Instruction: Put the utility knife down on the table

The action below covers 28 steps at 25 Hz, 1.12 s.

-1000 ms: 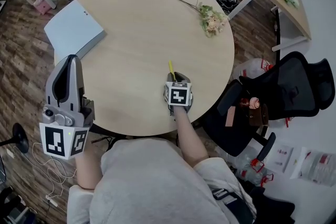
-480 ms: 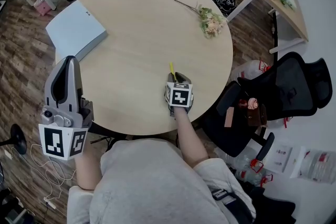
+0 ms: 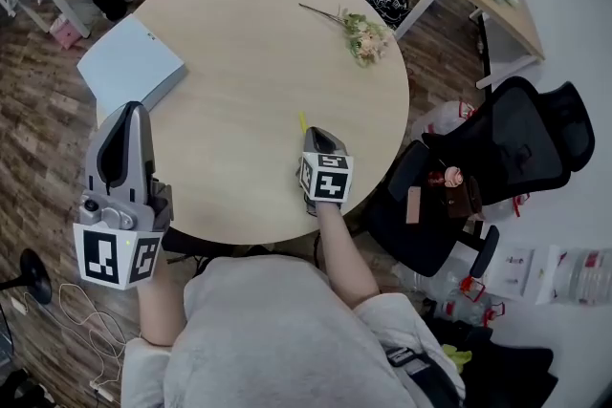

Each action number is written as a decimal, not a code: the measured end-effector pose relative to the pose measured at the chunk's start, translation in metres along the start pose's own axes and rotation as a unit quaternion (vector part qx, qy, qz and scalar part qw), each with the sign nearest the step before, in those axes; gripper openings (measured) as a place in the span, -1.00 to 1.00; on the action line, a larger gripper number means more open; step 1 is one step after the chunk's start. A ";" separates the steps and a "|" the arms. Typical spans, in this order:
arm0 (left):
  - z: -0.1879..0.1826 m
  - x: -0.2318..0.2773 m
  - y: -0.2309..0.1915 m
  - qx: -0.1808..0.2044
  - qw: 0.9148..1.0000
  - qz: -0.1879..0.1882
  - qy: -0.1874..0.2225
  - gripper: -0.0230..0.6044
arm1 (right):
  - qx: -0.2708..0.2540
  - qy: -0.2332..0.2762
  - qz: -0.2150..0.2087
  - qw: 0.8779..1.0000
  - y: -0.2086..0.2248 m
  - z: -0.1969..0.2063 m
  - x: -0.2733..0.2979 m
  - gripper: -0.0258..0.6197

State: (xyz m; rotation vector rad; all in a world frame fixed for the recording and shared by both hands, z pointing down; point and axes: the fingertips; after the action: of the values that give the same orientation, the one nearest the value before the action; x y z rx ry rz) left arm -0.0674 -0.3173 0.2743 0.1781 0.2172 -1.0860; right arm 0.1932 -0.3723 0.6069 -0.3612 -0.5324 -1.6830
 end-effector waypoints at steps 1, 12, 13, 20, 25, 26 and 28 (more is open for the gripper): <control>-0.001 0.000 0.001 -0.002 1.000 0.005 0.001 -0.90 | 0.003 0.010 0.001 1.000 -0.002 -0.005 -0.006 -0.89; -0.009 -0.003 0.022 -0.031 0.998 0.060 0.014 -0.90 | 0.007 0.108 0.021 0.994 -0.016 -0.055 -0.084 -0.89; -0.009 -0.004 0.024 -0.033 0.997 0.065 0.015 -0.90 | 0.002 0.115 0.025 0.993 -0.017 -0.057 -0.091 -0.89; -0.015 -0.007 0.041 -0.048 0.994 0.098 0.022 -0.90 | -0.022 0.162 0.053 0.985 -0.020 -0.079 -0.142 -0.89; -0.020 -0.010 0.052 -0.056 0.991 0.118 0.029 -0.90 | -0.025 0.200 0.067 0.977 -0.022 -0.095 -0.178 -0.89; -0.022 -0.012 0.055 -0.057 0.991 0.121 0.031 -0.90 | -0.022 0.209 0.067 0.975 -0.022 -0.098 -0.185 -0.89; -0.026 -0.014 0.058 -0.059 0.990 0.126 0.034 -0.90 | -0.016 0.224 0.068 0.972 -0.024 -0.104 -0.200 -0.89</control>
State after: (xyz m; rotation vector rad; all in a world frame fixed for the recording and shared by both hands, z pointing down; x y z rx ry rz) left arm -0.0245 -0.2722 0.2553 0.1329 0.3098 -0.8143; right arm 0.2114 -0.2573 0.4123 -0.0320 -0.1414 -1.5774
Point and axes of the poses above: the fingertips, and each gripper's own axes: x forward along the fingers, y to its right, z out of its underside, and after that the axes turned 2 degrees about y, right-handed
